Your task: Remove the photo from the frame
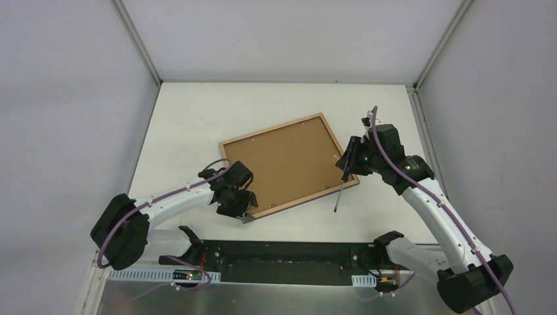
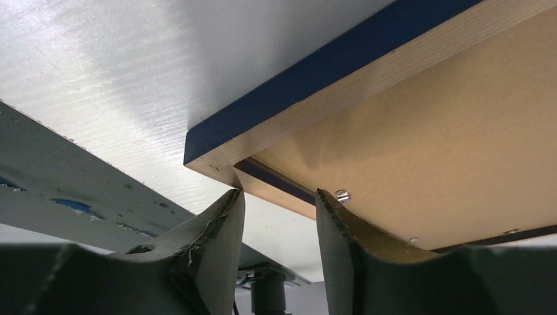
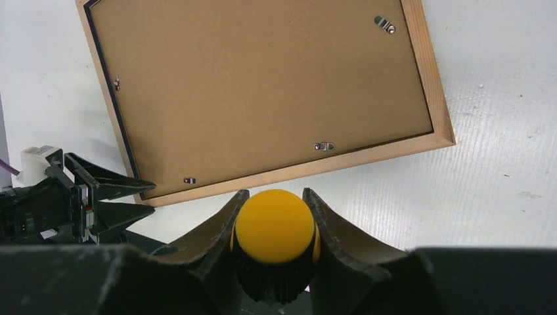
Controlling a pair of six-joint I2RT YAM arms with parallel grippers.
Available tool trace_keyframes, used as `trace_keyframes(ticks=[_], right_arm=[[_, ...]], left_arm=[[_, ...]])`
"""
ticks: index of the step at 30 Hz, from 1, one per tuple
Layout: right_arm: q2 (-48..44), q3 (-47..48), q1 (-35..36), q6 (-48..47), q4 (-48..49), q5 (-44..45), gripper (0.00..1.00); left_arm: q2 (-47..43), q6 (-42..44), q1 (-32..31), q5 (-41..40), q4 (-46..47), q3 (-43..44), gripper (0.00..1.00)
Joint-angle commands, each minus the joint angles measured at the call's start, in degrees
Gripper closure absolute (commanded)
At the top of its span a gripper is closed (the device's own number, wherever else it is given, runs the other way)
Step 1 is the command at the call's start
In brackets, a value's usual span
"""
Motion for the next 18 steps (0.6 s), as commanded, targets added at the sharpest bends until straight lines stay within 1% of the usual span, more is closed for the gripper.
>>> trace_keyframes(ticks=[1, 2, 5, 13, 15, 18], right_arm=[[-1.6, 0.2, 0.2, -0.8, 0.8, 1.3, 1.00], [-1.6, -0.1, 0.2, -0.8, 0.9, 1.2, 1.00], [-1.2, -0.4, 0.2, -0.6, 1.0, 0.7, 1.00], [-0.2, -0.4, 0.3, 0.1, 1.2, -1.0, 1.00], [-0.3, -0.4, 0.3, 0.3, 1.2, -0.8, 1.00], [-0.4, -0.6, 0.3, 0.3, 1.2, -0.8, 1.00]], left_arm=[[-0.3, -2.7, -0.3, -3.0, -1.4, -0.9, 0.60], [0.0, -2.9, -0.3, -2.9, -1.4, -1.0, 0.61], [0.8, -2.9, -0.3, -2.1, -1.4, -1.4, 0.61], [0.4, -4.3, -1.3, -2.0, -1.4, -1.4, 0.42], [-0.3, -4.7, -1.8, -2.1, -1.5, -1.8, 0.42], [0.1, -5.3, -2.2, -1.5, -1.5, -1.6, 0.44]])
